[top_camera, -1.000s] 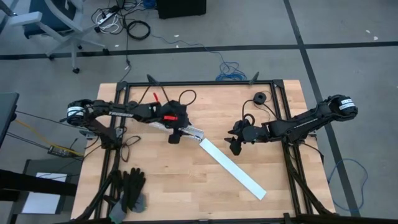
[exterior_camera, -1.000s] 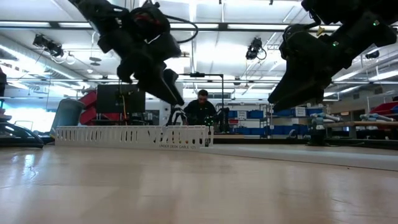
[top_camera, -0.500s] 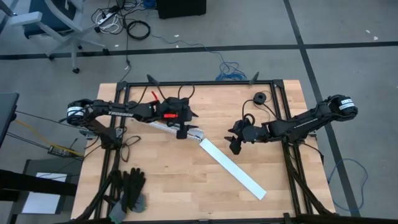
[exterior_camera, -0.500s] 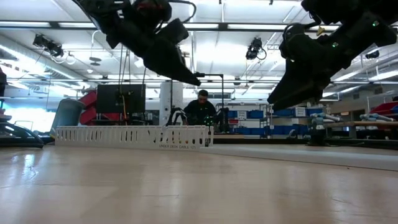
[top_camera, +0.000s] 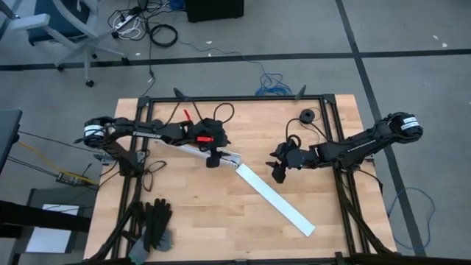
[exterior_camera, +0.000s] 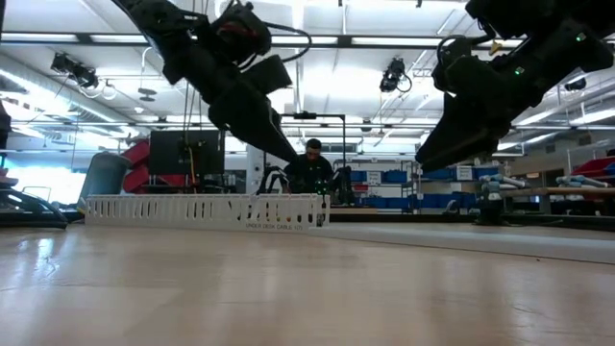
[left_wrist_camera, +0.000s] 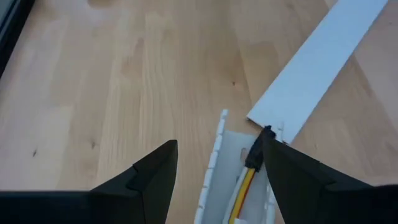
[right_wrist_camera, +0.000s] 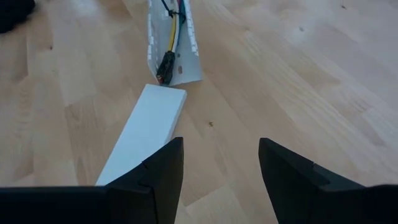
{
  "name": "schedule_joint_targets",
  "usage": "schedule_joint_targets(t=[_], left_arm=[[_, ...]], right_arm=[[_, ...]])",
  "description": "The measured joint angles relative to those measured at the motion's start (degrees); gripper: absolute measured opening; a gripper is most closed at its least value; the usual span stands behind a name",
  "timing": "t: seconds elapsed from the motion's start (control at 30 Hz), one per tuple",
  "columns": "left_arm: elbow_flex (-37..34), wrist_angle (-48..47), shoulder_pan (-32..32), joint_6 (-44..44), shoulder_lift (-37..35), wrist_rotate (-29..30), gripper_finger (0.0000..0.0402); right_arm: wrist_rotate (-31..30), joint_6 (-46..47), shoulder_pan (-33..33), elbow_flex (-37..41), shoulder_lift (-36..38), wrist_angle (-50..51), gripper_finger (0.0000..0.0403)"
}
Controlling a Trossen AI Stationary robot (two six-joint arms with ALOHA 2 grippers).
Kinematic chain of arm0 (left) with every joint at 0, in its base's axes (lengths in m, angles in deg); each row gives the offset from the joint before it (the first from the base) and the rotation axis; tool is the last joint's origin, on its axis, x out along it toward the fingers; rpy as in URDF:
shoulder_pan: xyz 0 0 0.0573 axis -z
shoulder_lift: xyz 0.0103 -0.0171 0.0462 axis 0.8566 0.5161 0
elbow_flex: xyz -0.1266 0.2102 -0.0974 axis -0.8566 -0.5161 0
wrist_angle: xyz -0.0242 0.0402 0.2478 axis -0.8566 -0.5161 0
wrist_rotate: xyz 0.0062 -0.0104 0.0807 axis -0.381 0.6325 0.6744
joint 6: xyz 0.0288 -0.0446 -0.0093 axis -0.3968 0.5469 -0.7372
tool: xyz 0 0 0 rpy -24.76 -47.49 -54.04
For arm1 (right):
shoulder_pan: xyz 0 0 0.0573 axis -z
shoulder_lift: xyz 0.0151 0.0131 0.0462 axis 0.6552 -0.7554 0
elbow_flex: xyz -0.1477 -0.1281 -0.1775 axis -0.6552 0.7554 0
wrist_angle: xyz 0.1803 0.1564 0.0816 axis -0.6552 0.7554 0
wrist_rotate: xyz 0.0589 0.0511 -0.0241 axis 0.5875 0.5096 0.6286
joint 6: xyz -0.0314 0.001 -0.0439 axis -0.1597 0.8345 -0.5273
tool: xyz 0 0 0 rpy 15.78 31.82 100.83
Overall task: Ziptie cables
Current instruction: Close the white cable duct
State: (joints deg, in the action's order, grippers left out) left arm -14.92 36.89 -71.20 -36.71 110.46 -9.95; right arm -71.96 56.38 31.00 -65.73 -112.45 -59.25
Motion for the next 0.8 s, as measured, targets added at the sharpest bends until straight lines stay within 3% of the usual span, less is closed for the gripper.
schedule_joint_targets(t=[0.3,0.47,0.8], left_arm=[[0.0,2.1,0.3,3.3,3.6,0.0,0.0214],[0.0,0.0,0.3,5.3,3.6,-4.5,0.0214],[0.0,-0.8,0.3,2.1,5.3,-5.5,0.0214]], right_arm=[[0.3,1.5,0.0,0.0,0.0,0.3,0.0189],[0.3,2.0,0.0,0.0,0.0,0.3,0.0188],[0.3,3.2,0.0,0.0,0.0,0.2,0.0188]])
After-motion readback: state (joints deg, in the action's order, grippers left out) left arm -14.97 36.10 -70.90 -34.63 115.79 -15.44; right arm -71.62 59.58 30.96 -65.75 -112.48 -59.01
